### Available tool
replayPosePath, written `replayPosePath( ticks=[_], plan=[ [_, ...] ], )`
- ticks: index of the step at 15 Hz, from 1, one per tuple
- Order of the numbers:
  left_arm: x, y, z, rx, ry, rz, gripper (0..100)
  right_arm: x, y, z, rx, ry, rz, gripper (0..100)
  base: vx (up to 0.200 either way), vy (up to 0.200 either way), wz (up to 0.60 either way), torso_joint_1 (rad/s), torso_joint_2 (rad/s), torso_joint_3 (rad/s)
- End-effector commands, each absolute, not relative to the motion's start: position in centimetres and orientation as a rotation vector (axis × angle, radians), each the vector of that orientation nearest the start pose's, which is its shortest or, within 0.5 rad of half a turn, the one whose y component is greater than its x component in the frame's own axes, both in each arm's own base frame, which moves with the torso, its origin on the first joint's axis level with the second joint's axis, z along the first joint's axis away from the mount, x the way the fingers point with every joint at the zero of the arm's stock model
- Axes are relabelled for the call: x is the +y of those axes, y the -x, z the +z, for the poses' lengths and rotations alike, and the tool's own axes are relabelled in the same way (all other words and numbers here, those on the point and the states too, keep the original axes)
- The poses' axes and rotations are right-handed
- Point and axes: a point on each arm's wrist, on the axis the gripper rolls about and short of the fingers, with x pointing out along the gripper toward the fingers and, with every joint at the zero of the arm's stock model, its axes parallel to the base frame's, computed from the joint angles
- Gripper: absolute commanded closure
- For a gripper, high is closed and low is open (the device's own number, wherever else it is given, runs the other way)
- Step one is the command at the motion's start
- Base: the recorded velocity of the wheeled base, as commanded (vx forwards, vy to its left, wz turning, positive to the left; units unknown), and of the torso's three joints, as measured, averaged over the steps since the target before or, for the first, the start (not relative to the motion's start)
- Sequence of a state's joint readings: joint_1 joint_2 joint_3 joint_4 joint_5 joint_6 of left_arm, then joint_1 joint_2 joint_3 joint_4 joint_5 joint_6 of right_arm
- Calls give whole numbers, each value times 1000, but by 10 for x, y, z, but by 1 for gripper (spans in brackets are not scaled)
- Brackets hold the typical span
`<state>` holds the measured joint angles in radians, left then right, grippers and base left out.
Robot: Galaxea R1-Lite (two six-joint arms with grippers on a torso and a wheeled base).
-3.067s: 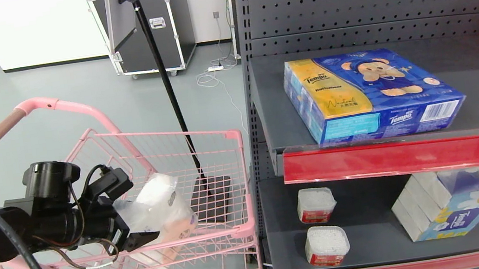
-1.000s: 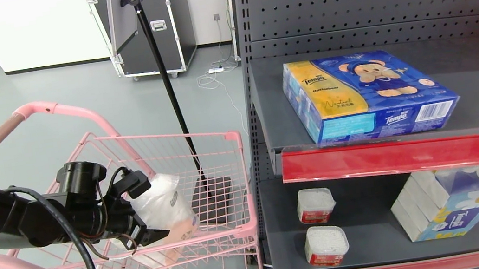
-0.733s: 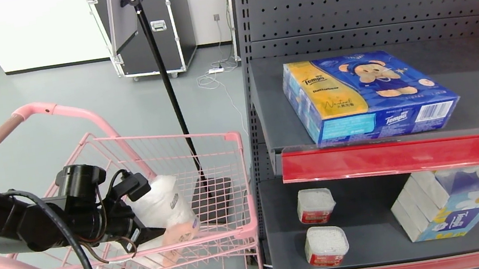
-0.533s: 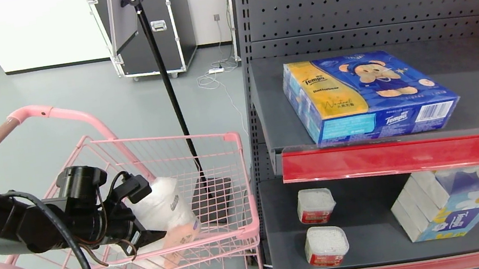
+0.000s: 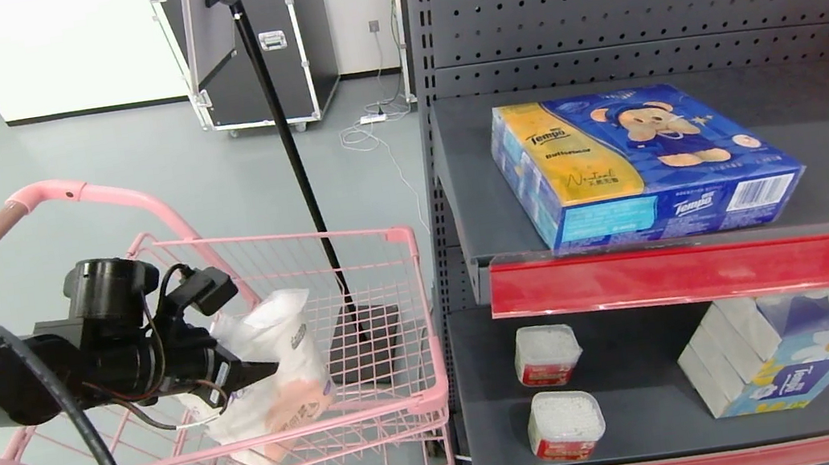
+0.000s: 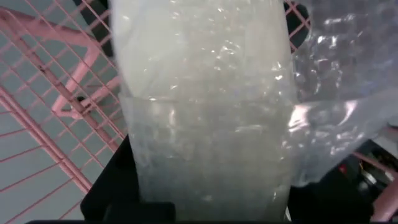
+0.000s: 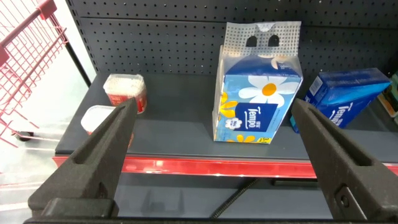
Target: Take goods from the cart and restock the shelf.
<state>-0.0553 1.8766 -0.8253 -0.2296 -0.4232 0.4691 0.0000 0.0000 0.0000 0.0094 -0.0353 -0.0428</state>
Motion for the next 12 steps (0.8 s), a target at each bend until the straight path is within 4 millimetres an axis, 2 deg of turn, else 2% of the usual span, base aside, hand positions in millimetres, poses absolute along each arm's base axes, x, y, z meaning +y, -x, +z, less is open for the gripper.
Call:
replayPosePath(
  ticks=[1, 7, 12],
  plan=[
    [-20, -301, 123, 608, -293, -602, 100, -1, 23, 75, 11, 43, -35, 0, 0, 0, 0, 0, 0, 0],
    [-15, -294, 148, 527, -308, -569, 100, -1, 23, 75, 12, 49, -32, 0, 0, 0, 0, 0, 0, 0],
    [-11, -282, 187, 412, -238, -505, 100, -1, 23, 75, 12, 48, -32, 0, 0, 0, 0, 0, 0, 0]
  ],
)
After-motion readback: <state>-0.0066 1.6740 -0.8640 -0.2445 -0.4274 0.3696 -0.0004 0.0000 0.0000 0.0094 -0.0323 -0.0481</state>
